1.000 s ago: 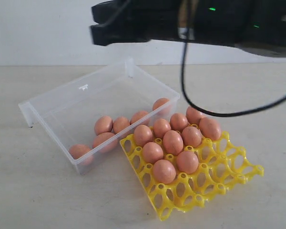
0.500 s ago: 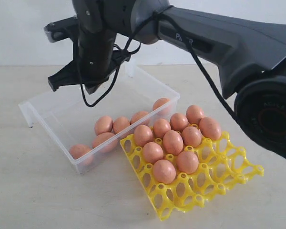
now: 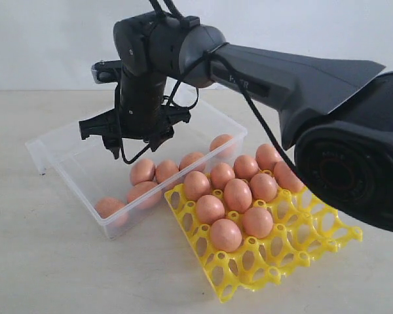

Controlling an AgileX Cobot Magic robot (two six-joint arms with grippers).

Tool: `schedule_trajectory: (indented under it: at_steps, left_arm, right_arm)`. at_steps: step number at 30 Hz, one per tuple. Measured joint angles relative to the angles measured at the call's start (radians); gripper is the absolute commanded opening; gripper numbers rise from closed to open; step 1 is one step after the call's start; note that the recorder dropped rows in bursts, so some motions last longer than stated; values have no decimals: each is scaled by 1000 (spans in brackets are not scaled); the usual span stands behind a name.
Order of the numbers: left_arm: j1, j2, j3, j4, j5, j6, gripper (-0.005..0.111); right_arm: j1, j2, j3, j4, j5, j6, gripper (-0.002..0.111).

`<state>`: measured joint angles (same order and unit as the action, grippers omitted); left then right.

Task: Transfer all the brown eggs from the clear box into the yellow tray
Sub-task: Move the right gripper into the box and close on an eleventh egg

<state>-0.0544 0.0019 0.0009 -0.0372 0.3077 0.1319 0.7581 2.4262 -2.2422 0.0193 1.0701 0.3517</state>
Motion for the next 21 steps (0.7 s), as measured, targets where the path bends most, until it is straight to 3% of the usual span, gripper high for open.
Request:
schedule_trajectory:
  at_steps: [17, 19, 21]
  left_arm:
    - [0, 0, 0, 0, 0, 0, -4]
    - [0, 0, 0, 0, 0, 0, -4]
    - [0, 0, 0, 0, 0, 0, -4]
  right_arm:
    - [0, 105, 0, 64, -32, 104, 63]
    - [0, 108, 0, 64, -39, 104, 56]
    - [0, 110, -2, 64, -49, 104, 39]
